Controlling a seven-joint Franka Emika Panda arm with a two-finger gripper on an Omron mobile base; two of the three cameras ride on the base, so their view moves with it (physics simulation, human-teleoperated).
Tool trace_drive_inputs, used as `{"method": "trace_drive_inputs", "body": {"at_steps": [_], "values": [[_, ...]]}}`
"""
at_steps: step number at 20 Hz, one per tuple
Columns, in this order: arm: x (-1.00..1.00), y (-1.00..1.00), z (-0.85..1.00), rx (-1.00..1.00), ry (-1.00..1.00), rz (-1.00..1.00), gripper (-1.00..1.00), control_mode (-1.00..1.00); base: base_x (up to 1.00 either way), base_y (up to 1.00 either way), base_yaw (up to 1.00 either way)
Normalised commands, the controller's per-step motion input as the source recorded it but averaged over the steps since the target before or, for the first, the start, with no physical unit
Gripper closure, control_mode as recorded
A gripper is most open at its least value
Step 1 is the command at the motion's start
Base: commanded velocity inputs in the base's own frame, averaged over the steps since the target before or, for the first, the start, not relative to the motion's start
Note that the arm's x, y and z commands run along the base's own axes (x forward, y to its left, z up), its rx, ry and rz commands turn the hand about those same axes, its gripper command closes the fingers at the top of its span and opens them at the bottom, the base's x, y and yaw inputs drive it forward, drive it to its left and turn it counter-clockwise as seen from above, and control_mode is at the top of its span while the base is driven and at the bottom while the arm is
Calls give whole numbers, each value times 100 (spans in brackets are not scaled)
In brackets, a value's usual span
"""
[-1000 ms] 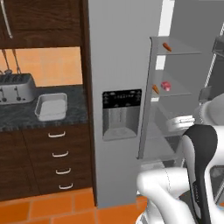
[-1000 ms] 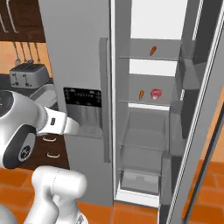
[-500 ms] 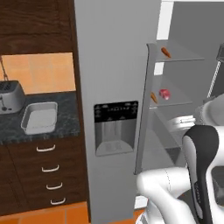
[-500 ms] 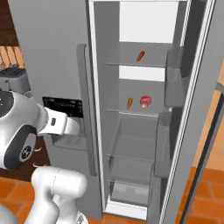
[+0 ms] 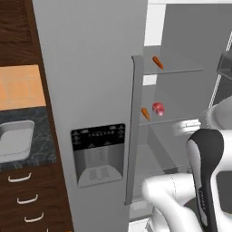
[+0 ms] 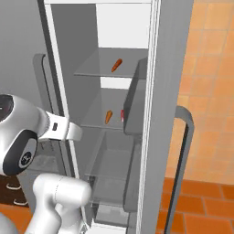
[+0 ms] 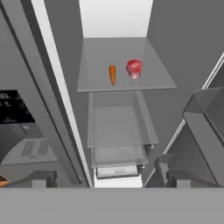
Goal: Place one carrot and one steak in each tupperware on the nearby counter, to pack two identical lunches.
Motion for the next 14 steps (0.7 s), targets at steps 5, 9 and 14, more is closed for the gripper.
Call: {"method": "trace_drive_inputs", "body": {"at_steps": [5,9,14], "values": [[0,0,0,0,0,0,-100,100,57,-16,-14],[57,-10,0,4,0,-3,-100,-100,0,0,0],[60,-16,-20,7,1,0,-100,-100,0,0,0]]}}
